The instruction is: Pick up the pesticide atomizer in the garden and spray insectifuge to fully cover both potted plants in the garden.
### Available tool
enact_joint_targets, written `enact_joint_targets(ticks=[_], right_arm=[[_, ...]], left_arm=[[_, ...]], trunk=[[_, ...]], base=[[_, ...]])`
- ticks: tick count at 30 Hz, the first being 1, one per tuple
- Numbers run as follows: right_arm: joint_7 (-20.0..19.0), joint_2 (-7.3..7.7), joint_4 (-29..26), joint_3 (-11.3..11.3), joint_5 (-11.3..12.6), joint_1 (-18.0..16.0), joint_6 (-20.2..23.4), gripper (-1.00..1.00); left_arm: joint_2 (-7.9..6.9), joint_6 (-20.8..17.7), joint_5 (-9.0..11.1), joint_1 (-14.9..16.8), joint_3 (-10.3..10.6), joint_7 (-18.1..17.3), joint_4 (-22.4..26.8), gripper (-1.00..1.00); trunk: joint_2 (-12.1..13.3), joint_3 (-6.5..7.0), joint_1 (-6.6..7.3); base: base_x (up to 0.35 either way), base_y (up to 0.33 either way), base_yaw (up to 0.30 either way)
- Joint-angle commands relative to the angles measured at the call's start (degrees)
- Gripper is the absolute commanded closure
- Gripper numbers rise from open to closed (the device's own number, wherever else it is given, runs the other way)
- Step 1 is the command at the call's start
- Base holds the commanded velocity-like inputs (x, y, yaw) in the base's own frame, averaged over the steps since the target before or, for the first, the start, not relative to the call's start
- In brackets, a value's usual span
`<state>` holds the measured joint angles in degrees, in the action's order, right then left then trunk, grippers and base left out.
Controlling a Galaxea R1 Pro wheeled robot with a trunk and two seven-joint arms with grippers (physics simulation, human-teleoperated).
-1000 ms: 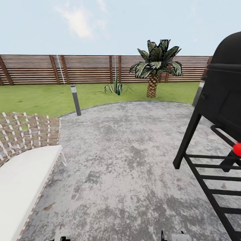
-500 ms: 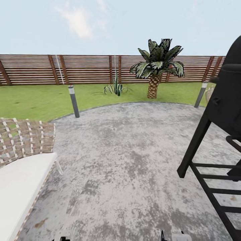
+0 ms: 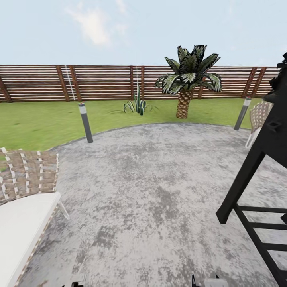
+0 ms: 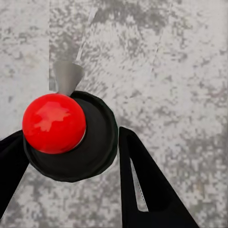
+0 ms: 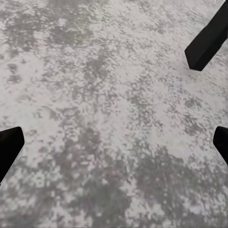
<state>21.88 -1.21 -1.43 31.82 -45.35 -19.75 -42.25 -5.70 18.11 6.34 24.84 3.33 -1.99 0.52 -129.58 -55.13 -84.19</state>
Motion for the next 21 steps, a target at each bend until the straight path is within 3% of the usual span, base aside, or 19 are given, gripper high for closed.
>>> enact_joint_targets(ticks=[1,21], right_arm=[[0.4,0.0,0.0,0.3,-0.6,0.0,0.0,-1.0],[0.4,-0.02,0.0,0.3,-0.6,0.0,0.0,-1.0]], left_arm=[[-0.01,0.2,0.6,0.0,0.4,-0.2,-0.1,1.0],[-0.07,0.2,0.6,0.0,0.4,-0.2,-0.1,1.0]], trunk=[[0.0,-0.05,-0.02],[0.0,-0.05,-0.02]], base=[[0.278,0.0,0.0],[0.278,0.0,0.0]])
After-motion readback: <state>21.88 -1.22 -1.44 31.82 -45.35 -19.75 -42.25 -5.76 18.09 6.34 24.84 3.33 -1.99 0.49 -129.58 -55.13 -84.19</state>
